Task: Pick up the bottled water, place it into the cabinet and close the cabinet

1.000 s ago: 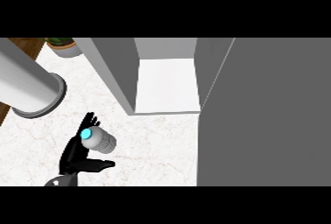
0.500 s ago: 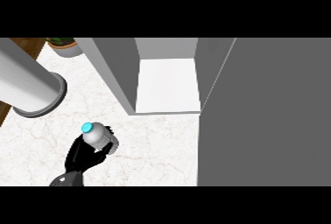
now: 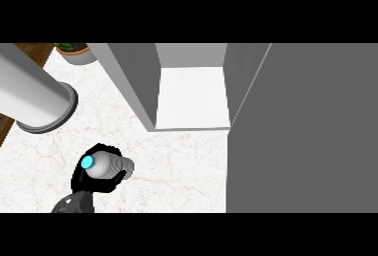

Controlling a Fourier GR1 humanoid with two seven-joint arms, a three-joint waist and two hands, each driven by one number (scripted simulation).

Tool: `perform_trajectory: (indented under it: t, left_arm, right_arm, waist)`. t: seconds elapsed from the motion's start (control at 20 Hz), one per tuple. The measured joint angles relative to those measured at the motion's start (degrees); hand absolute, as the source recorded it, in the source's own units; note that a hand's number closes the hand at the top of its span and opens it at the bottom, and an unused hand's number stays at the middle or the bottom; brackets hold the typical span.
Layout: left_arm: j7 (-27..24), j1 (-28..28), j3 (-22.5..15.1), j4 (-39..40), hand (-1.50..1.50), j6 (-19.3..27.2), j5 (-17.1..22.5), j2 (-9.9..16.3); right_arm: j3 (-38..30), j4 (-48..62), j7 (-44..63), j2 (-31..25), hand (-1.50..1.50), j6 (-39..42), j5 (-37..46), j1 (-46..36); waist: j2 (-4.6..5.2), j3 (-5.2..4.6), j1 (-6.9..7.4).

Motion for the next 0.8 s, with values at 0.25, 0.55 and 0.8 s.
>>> perform_trajectory:
  t: [0.25,0.55,0.8]
  left_arm:
    - [-1.97,0.36,3.30,0.28,1.50,1.57,2.46,2.49]
    - [-2.80,1.01,2.40,-4.55,1.50,4.35,1.94,2.52]
    - [-0.14,1.31,0.12,-10.15,1.50,4.99,1.62,1.03]
  right_arm:
    - [-1.31,0.28,-1.31,-0.75,-1.50,0.40,-0.54,0.81]
    - [-1.92,0.31,-1.72,-1.30,-1.50,-0.06,-1.30,1.41]
    - [-2.61,0.47,-2.16,-1.64,-1.50,0.37,-1.91,2.17]
  waist:
    - [-0.07,0.02,0.25]
    - [-0.19,0.09,0.82]
    - [-0.34,0.15,0.92]
